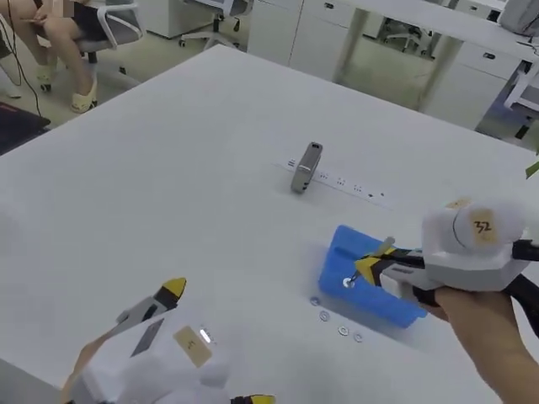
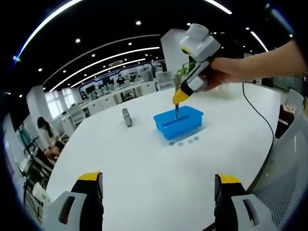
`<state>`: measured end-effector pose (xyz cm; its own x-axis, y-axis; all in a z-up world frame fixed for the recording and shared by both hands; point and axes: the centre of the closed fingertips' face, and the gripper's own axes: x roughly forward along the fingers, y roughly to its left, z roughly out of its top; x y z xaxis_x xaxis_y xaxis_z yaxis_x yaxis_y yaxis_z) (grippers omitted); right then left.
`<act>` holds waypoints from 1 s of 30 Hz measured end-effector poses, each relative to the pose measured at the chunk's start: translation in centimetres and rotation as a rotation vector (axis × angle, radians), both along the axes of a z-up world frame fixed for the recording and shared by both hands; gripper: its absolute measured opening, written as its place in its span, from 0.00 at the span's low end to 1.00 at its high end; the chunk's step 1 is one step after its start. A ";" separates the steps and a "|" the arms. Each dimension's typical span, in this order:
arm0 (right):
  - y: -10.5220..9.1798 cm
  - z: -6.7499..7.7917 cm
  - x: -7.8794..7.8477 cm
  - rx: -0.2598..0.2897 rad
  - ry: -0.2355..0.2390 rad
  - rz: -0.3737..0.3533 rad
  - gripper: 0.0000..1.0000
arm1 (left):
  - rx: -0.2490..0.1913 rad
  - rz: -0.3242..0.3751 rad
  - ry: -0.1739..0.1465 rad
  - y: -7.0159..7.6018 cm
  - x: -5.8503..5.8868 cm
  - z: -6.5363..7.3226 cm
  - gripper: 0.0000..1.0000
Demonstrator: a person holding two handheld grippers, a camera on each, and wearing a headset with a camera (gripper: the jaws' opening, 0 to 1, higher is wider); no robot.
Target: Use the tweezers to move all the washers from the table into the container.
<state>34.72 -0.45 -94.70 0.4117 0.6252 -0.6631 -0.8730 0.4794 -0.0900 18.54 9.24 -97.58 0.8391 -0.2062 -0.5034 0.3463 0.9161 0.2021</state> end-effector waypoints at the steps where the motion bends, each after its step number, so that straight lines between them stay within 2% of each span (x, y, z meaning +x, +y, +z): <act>1: 0.1 0.0 0.4 -0.001 -0.003 -0.004 0.02 | 0.002 0.001 0.002 0.0 0.0 0.0 0.99; 7: 0.3 -0.3 2.1 -0.003 -0.013 -0.031 0.02 | 0.000 0.012 0.001 0.2 0.0 0.0 0.98; 13: 0.4 -1.2 4.0 -0.017 -0.032 -0.084 0.02 | 0.003 0.013 0.019 0.3 0.0 -0.3 0.97; 18: 0.2 -2.8 5.2 -0.028 -0.016 -0.118 0.02 | -0.004 0.010 0.026 0.2 -0.1 -0.4 0.97; 21: 0.2 -3.9 5.2 -0.030 0.027 -0.127 0.02 | 0.000 0.011 0.026 0.2 -0.1 -0.4 0.97; 24: 0.0 -4.8 5.2 -0.038 0.036 -0.137 0.02 | -0.001 0.008 0.042 0.2 -0.1 -0.7 0.96; 27: -0.3 -5.6 5.4 -0.059 0.037 -0.146 0.02 | 0.004 0.006 0.042 0.1 -0.1 -0.7 0.96; 30: -0.4 -5.5 5.6 -0.036 0.034 -0.161 0.02 | 0.004 0.009 0.046 0.2 -0.2 -0.8 0.96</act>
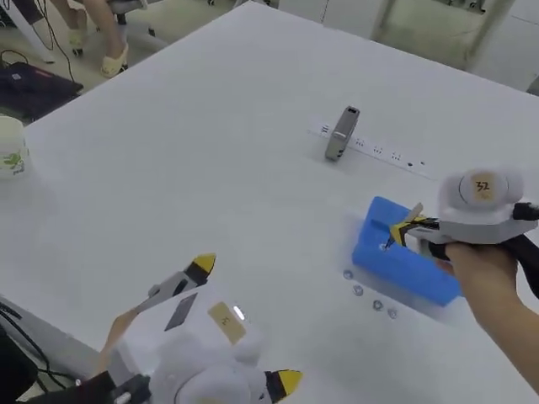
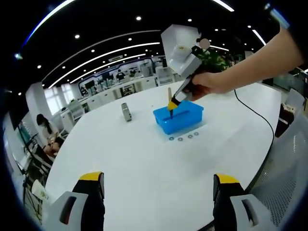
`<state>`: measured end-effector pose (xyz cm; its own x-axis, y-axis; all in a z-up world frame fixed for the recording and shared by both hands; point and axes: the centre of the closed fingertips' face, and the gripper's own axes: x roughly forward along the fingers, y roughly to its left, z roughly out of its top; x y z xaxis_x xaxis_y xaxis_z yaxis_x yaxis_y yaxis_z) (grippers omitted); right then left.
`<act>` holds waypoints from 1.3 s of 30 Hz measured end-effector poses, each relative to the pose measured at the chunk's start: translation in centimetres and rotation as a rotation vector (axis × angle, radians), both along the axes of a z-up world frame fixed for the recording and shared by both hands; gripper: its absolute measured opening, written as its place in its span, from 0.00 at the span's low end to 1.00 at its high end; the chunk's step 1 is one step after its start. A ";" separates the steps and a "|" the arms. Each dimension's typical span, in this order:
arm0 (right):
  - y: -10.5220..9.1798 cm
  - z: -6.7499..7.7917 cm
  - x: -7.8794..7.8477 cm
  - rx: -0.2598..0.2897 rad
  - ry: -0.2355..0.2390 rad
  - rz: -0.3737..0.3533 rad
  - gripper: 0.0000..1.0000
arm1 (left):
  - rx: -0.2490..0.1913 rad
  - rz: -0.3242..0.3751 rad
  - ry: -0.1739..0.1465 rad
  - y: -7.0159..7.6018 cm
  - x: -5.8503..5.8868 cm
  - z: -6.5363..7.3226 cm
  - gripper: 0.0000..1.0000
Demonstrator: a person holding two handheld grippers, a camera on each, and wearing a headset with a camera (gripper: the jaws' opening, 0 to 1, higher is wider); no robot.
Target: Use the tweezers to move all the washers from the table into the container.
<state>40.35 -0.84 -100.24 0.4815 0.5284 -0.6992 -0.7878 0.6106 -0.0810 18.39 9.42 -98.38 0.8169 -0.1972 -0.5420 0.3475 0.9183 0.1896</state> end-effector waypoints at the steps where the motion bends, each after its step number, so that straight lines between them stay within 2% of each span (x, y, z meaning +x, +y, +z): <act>1: 0.0 -0.2 0.1 0.005 0.008 -0.008 0.02 | -0.005 0.001 -0.005 0.0 0.0 0.1 0.96; 5: 0.2 -0.5 0.6 0.028 0.021 -0.035 0.02 | -0.011 0.004 0.006 0.0 0.0 0.0 0.96; 7: 0.6 -0.7 0.6 0.060 0.048 -0.046 0.02 | -0.007 0.000 0.008 0.0 0.0 -0.1 0.96; 12: 1.2 -0.8 0.8 0.074 0.050 -0.054 0.02 | -0.001 -0.003 0.013 -0.1 0.0 -0.2 0.96; 17: 1.2 -1.7 0.8 0.038 0.048 -0.045 0.02 | -0.003 -0.004 0.016 -0.1 0.0 -0.2 0.96; 22: 1.0 -2.4 0.7 0.025 0.056 -0.051 0.02 | 0.005 -0.008 0.025 -0.1 -0.1 -0.4 0.95; 33: 1.5 -2.2 0.9 0.028 0.074 -0.050 0.03 | 0.014 -0.016 0.038 -0.3 -0.1 -0.7 0.96; 36: 1.8 -1.0 0.7 0.058 0.053 -0.051 0.03 | 0.014 -0.013 0.033 -0.2 -0.1 -0.6 0.96; 39: 1.9 -0.2 0.5 0.061 0.042 -0.038 0.03 | 0.011 -0.009 0.027 -0.1 -0.1 -0.5 0.96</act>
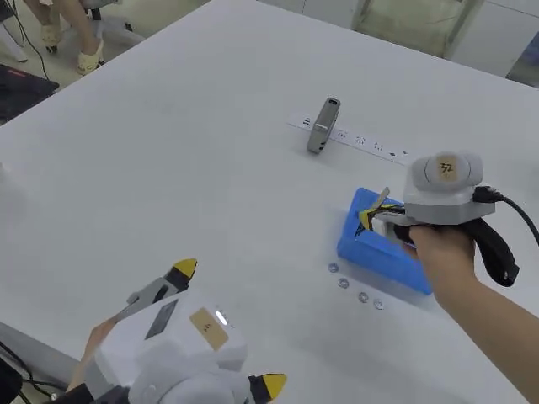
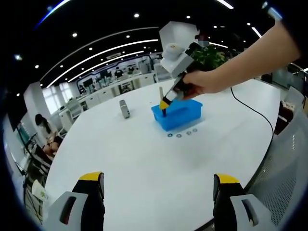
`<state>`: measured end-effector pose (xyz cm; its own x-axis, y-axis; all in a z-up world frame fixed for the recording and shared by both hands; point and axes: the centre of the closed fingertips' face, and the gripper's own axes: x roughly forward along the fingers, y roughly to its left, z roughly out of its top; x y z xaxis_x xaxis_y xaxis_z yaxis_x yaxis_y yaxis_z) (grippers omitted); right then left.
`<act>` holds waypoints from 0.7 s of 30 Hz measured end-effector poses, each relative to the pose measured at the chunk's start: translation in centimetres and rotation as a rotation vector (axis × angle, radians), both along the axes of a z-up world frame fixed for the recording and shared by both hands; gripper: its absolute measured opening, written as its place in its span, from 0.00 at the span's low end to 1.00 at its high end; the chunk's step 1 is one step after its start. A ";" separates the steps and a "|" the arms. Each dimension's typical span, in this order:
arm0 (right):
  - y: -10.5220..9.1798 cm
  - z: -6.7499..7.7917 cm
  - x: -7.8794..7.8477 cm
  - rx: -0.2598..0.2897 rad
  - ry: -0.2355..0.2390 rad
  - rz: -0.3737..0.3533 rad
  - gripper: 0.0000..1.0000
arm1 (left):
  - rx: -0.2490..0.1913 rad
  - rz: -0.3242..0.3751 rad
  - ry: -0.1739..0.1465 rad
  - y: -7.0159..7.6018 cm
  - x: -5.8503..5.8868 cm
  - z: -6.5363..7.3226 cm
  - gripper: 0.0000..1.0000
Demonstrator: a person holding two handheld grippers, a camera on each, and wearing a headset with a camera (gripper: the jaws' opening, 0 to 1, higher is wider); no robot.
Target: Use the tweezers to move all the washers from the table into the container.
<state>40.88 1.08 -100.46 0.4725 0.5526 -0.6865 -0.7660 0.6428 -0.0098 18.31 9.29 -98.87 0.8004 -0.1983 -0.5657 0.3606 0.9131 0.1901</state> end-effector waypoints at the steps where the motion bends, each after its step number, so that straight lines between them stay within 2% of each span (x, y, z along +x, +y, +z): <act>1: 0.0 0.2 0.0 -0.003 -0.007 0.006 0.03 | -0.003 0.000 -0.001 0.0 0.0 0.0 0.96; 7: -0.2 1.9 -0.4 0.009 -0.042 0.017 0.03 | -0.014 -0.001 -0.008 -0.1 0.0 0.2 0.97; 12: -0.2 3.5 -1.1 0.055 -0.059 0.017 0.03 | -0.020 -0.002 -0.014 -0.1 0.1 0.3 0.97; 17: 0.2 4.9 -1.9 0.125 -0.055 0.013 0.03 | -0.017 0.000 -0.017 0.0 0.1 0.3 0.97; 21: 0.4 5.0 -2.8 0.159 -0.038 0.020 0.03 | -0.013 0.002 -0.014 0.0 0.1 0.2 0.96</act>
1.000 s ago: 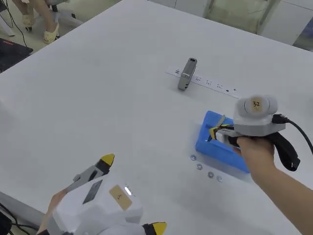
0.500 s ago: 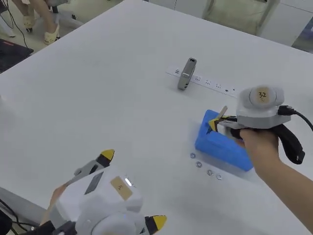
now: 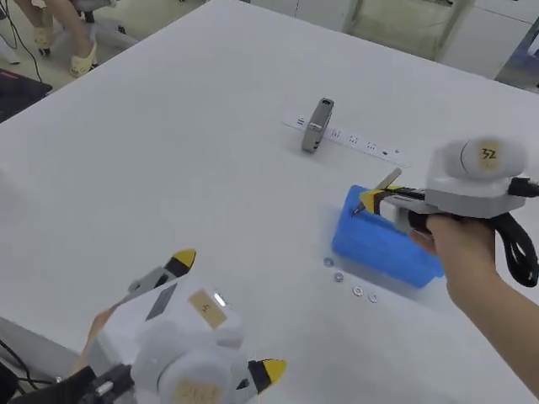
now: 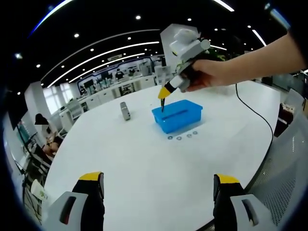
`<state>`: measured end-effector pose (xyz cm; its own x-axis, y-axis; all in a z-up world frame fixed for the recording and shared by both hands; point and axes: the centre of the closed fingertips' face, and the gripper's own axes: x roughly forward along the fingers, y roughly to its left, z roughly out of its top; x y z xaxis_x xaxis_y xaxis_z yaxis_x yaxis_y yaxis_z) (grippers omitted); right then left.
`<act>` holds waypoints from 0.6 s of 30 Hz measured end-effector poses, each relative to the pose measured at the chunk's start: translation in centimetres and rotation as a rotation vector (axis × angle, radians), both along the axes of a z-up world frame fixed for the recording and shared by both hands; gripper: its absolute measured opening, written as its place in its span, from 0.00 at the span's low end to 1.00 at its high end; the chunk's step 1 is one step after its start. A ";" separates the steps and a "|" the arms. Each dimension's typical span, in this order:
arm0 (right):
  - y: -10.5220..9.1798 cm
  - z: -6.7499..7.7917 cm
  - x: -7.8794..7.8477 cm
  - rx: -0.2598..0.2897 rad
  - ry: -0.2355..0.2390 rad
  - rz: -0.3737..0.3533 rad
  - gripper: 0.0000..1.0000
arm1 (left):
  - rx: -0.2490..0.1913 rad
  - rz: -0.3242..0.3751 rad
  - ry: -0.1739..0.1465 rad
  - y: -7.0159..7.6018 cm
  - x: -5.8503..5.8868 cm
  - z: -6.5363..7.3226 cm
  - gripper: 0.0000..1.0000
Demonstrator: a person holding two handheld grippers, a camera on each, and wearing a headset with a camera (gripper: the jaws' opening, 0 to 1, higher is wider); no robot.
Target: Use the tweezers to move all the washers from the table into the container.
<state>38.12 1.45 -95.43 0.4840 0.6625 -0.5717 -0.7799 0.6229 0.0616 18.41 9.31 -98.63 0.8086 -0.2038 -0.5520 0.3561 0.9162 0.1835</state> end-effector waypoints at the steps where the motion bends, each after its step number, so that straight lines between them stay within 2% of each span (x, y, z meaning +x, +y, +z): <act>1: 0.0 0.0 -0.2 0.004 0.003 0.003 0.03 | 0.001 0.001 0.001 0.0 0.0 0.0 0.96; 7: 0.4 -1.2 -1.9 0.035 0.061 0.019 0.03 | 0.002 0.004 0.006 0.1 0.0 -0.1 0.96; 11: 0.4 -2.5 -2.8 0.027 0.087 0.019 0.03 | 0.006 0.001 0.010 0.0 0.0 -0.2 0.96; 18: 0.2 -4.5 -3.2 -0.002 0.115 0.006 0.03 | 0.009 0.000 0.017 0.0 0.0 -0.3 0.96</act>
